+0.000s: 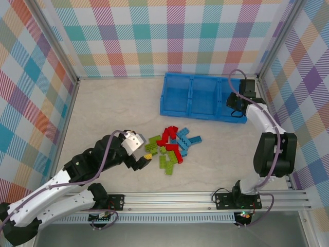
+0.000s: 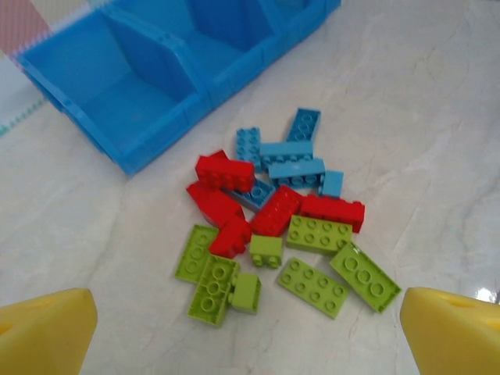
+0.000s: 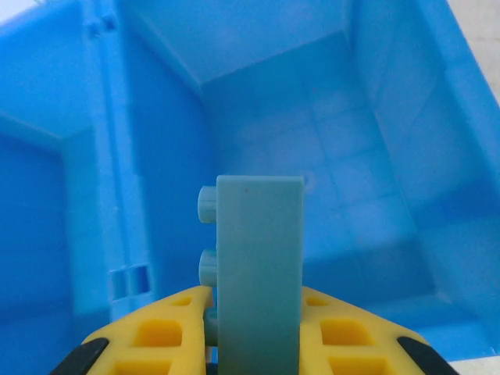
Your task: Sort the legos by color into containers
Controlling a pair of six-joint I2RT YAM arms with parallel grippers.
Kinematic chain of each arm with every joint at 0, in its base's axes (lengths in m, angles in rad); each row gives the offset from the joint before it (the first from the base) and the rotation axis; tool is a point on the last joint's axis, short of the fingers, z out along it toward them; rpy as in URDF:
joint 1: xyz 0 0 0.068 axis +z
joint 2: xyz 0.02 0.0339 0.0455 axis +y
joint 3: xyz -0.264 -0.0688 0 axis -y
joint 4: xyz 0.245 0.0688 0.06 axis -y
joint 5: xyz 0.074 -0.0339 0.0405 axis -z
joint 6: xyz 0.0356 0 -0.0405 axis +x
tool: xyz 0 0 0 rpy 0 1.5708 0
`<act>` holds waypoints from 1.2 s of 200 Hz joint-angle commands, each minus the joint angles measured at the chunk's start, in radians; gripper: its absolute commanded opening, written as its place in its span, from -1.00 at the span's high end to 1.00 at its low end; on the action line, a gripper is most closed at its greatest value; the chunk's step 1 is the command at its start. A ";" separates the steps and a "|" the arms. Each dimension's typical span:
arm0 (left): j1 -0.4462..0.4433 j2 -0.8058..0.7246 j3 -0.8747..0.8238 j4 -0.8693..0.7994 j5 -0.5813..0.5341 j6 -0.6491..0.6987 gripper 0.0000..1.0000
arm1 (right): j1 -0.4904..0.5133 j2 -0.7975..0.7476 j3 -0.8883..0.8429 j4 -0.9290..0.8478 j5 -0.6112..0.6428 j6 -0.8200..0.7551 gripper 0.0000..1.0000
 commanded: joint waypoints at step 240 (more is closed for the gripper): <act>0.010 0.711 0.424 -0.149 -0.262 -1.161 -1.00 | 0.566 -0.606 -0.270 -0.511 -0.157 0.097 -0.21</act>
